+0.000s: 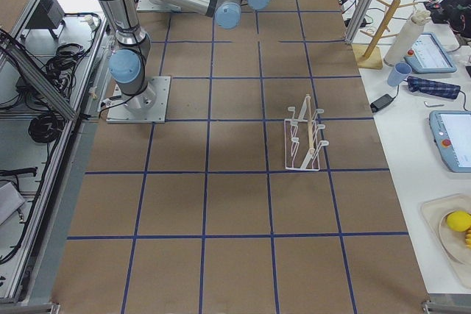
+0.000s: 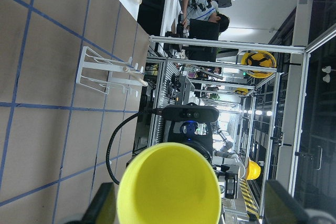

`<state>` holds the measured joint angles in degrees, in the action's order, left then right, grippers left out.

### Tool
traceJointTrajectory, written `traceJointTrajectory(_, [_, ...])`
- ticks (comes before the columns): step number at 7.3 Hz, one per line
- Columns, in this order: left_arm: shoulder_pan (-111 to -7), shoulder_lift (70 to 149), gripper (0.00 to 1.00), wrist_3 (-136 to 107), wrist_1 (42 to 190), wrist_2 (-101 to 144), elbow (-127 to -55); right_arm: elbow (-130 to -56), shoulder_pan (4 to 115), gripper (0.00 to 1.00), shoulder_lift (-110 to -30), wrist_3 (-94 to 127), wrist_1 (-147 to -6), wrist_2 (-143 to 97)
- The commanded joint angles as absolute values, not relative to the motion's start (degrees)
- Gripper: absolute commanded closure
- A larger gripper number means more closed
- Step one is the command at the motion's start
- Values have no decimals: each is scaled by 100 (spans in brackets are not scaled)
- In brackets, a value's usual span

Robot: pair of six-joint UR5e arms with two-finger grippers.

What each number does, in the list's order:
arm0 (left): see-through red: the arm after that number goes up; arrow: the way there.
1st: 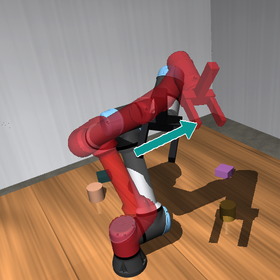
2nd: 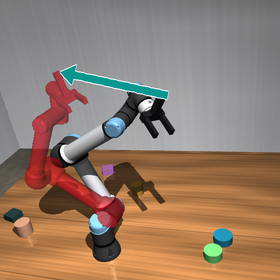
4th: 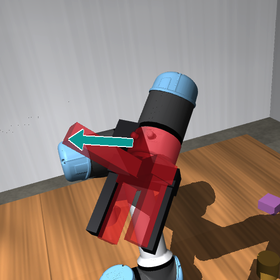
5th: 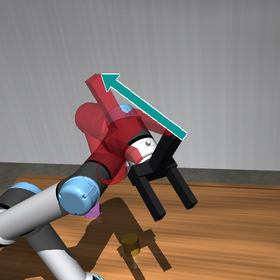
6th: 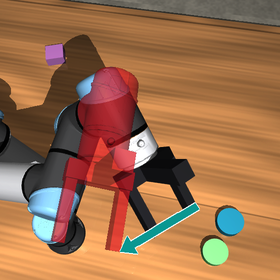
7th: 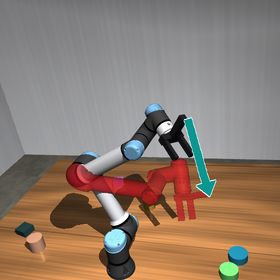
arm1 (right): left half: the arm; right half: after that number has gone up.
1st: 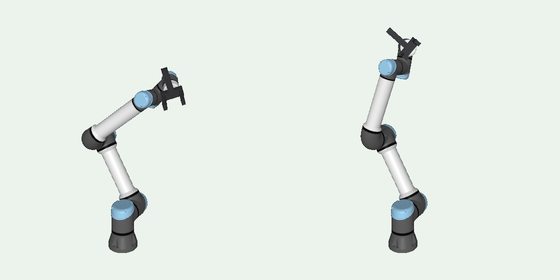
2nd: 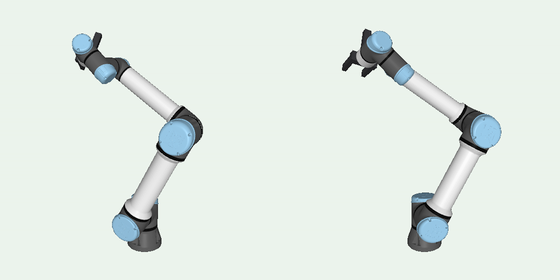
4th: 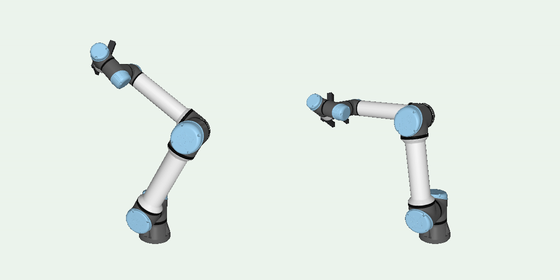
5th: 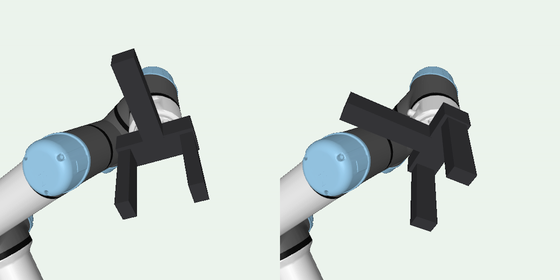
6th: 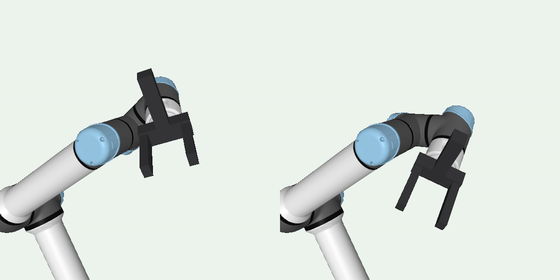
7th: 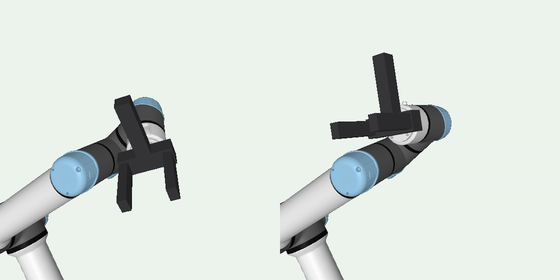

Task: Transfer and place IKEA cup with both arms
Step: 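Close the left gripper on the yellow cup rim beside the right gripper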

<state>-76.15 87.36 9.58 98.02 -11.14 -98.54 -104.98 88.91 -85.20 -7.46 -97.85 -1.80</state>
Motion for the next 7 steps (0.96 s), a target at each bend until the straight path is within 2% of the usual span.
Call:
traceJointTrajectory(1, [-7751,8666,0,958,9774,-976,-9896,-10503,8903,81,-8525,-608,-9782,-202])
traceJointTrajectory(4, [-7962,8657,0,932,9800,-976,-9923,-10512,8956,81,-8534,-528,-9782,-193])
traceJointTrajectory(5, [-7963,8649,27,932,9791,-984,-9940,-10503,8956,81,-8534,-510,-9782,-193])
traceJointTrajectory(6, [-7954,8648,45,932,9791,-984,-9949,-10503,8956,81,-8534,-510,-9782,-185])
traceJointTrajectory(7, [-7954,8648,56,932,9791,-984,-9958,-10503,8956,81,-8543,-510,-9782,-193])
